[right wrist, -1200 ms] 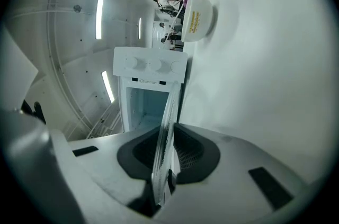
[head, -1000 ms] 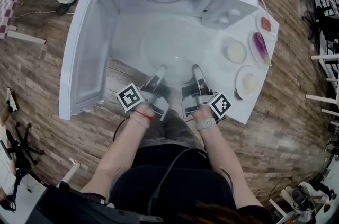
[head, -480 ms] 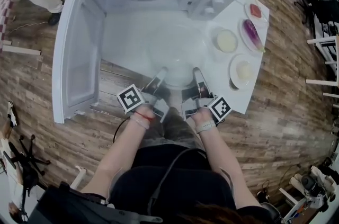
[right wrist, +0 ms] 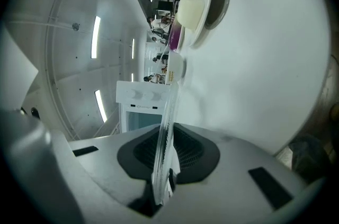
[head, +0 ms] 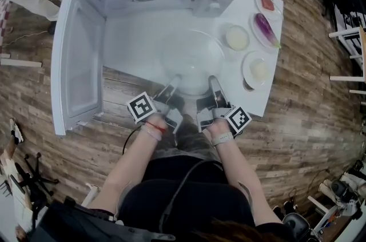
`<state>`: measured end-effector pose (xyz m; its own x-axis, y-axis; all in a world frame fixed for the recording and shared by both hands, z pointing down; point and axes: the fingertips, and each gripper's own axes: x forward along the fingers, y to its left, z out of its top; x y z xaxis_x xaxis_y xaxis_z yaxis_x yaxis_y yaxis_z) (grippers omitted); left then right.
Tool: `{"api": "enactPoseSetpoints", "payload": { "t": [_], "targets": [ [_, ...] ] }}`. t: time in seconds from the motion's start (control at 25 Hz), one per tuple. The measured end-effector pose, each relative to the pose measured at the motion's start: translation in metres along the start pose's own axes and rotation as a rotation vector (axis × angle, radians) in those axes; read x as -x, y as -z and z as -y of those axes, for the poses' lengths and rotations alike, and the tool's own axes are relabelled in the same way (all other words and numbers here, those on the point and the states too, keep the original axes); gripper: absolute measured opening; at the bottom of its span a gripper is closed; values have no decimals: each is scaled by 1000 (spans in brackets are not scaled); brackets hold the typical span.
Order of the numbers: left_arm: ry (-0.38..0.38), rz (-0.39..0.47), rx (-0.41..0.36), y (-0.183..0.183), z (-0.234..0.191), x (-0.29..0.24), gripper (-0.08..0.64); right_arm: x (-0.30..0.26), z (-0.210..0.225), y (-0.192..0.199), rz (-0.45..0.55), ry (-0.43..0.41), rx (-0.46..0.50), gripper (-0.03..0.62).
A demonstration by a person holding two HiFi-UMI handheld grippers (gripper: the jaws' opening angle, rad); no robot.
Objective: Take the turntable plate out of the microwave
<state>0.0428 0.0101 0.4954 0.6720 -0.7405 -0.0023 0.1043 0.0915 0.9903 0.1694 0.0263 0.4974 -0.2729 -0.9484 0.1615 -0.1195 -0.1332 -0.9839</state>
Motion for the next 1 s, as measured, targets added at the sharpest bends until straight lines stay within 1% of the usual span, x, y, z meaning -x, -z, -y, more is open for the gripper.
{"api": "enactPoseSetpoints", "payload": {
  "t": [0.2,0.32,0.44,0.56,0.8,0.92,1.0],
  "targets": [
    [-9,-2,6,2,-1,2,35,5,3,1,-14,13,-8,49],
    [-16,3,2,2,-2,5,35,7,6,5,-41,30,-14,49],
    [-16,19,17,0,-4,6,34,7,8,8,-71,41,-19,49],
    [-25,29,17,-2,-6,7,34,6,10,11,-106,71,-31,49],
    [-28,37,25,-3,-7,8,34,7,11,16,-180,111,14,51],
    [-28,44,31,-3,-6,9,34,8,10,20,-208,118,6,51],
    [-31,43,27,-3,-7,8,34,9,9,24,-240,116,8,63]
  ]
}}
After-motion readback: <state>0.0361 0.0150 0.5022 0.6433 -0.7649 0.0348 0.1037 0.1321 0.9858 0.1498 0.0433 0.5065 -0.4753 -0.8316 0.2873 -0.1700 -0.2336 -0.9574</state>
